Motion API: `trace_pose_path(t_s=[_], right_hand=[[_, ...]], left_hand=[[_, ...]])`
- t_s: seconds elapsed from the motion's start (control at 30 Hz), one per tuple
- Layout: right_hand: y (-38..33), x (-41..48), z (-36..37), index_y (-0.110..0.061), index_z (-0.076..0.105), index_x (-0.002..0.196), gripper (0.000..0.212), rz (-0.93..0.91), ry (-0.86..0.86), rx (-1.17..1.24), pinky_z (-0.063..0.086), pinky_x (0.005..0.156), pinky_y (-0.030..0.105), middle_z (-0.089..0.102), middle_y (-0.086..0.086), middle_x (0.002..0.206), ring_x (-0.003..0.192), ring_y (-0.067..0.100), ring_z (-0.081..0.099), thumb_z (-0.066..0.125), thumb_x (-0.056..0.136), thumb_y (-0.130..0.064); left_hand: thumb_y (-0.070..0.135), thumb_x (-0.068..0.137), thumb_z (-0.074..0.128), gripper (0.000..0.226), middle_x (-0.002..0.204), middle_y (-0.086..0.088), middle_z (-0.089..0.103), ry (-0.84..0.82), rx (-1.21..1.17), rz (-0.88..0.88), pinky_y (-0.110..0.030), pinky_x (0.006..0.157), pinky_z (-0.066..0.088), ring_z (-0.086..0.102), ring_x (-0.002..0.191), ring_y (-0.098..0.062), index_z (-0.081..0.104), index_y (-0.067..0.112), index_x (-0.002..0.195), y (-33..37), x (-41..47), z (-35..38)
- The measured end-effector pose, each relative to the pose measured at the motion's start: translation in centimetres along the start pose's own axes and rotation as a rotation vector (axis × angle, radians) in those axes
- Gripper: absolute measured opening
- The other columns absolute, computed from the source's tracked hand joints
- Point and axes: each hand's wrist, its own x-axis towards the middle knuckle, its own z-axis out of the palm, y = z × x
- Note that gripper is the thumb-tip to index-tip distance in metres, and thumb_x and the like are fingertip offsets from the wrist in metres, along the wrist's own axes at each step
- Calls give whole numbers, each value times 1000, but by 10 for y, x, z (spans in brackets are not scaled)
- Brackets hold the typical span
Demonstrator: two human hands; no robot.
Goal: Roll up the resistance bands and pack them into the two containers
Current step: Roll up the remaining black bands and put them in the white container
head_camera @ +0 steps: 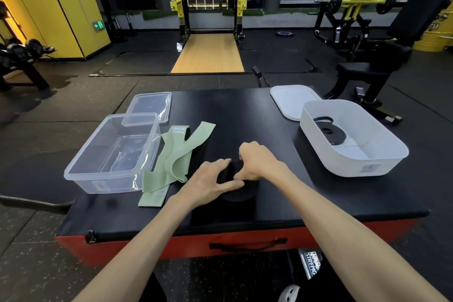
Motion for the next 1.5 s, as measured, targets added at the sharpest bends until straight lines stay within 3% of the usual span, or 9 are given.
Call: trace_pose_path(t_s=[0.1,0.27,0.5,0.63,0.83,0.97,1.1,1.3,1.5], right_hand=[[7,-1,-6,-12,53,94,43,-44,54,-76,38,58,27,53,2,85,70,23,51,77,67,-35],[42,-8,-27,-16,35,61,45,-93,124,-202,25,45,27,41,-1,60,58,24,45,76,62,-34],[110,-23,-74,-12,48,57,35,-102,176,-118,34,51,30,46,2,53,54,19,43,77,59,-32],[148,-30,-108,-5,60,68,33,-21,246,-104,38,52,28,55,8,59,58,19,48,75,61,-33],[207,-30,-143,-15,62,65,25,71,316,-72,54,69,35,64,4,70,76,23,61,78,57,-33],[238,-26,-146,-14,59,57,29,151,311,-125,47,55,32,53,2,54,61,25,56,80,53,-33],[255,-23,-135,-3,63,67,36,237,246,-149,47,53,33,60,10,61,68,29,61,80,56,-33],[264,-8,-105,4,64,77,48,231,115,-162,50,57,35,65,14,73,70,30,61,77,54,-36],[266,1,-86,-6,63,69,25,186,20,-164,42,57,31,54,10,65,64,23,50,75,62,-26]], left_hand=[[56,88,50,55,82,1,57,86,-95,1,-30,78,43,49,73,-15,58,9,114,0,4,-5],[36,98,43,38,88,1,59,247,28,56,-26,83,38,54,97,-20,56,12,125,1,23,6],[21,93,48,22,84,-9,65,215,298,174,-38,76,48,59,83,-27,65,12,103,34,57,41],[35,88,39,34,92,-1,56,254,385,270,-37,65,51,53,80,-21,62,14,98,47,74,62],[43,88,32,53,123,-6,55,188,438,238,-40,90,50,53,112,-26,61,12,120,44,87,78],[45,89,26,61,132,-10,53,168,430,205,-41,100,43,50,121,-28,57,9,128,41,91,81],[50,87,15,72,141,-10,45,163,417,177,-39,107,34,41,130,-27,48,8,136,47,98,81],[34,100,39,49,148,-7,36,150,377,157,-34,113,25,30,137,-22,40,9,142,42,102,87],[32,99,42,45,145,-8,40,160,347,161,-35,112,28,33,134,-23,46,8,138,43,101,88]])
